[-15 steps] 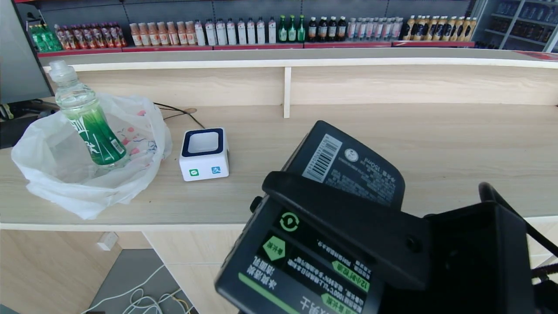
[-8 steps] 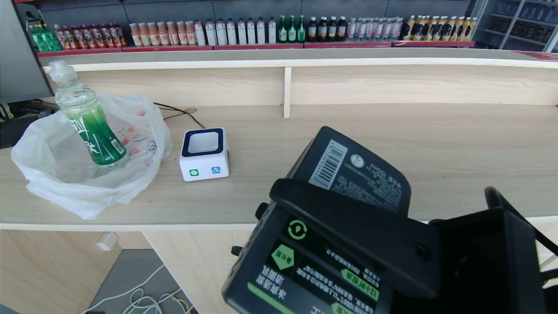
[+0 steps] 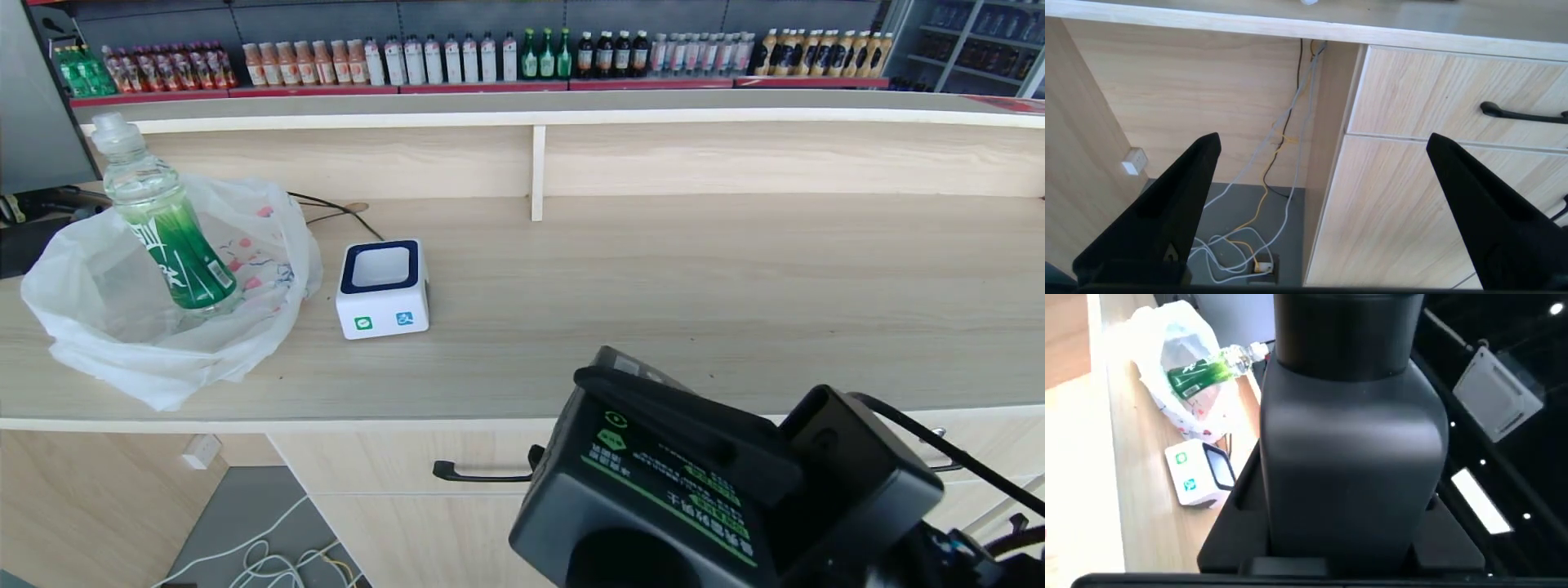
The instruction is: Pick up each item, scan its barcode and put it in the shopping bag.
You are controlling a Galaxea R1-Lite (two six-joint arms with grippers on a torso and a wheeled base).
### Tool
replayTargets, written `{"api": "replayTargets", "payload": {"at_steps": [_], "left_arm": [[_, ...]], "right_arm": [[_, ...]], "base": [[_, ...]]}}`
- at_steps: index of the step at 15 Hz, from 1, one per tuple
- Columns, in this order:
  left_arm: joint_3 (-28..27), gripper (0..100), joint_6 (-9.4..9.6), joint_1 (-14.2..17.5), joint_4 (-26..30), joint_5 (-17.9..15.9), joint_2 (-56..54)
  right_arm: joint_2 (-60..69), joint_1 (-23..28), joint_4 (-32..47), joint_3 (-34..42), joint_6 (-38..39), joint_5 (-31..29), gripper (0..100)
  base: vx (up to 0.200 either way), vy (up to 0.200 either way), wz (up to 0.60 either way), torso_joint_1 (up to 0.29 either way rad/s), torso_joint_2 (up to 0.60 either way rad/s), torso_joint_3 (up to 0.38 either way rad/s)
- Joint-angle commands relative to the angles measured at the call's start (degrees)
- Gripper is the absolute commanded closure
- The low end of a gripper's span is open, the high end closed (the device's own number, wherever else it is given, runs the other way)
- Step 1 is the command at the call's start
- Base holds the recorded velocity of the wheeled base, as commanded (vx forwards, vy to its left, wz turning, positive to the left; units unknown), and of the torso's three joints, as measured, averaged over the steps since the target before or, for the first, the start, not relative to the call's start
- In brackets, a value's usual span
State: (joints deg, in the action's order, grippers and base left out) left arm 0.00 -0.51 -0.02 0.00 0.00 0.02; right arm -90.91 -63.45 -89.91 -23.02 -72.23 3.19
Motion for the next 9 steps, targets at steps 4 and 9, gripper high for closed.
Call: {"api": "replayTargets", "payload": {"at_steps": [4,9], "left_arm": [[0.00,0,-0.02,0.02,0.00,0.00,-0.02],[0.00,0,-0.02,0.02,0.00,0.00,-0.02]], "right_arm": [[0.73,0.96,-0.09,3.50,14.40,0.23,100],[2.40,3.25,-0.09,4.82,17.82,1.90,100]], "base": [[0.000,0.000,0.00,0.000,0.00,0.000],[0.000,0.000,0.00,0.000,0.00,0.000]]}}
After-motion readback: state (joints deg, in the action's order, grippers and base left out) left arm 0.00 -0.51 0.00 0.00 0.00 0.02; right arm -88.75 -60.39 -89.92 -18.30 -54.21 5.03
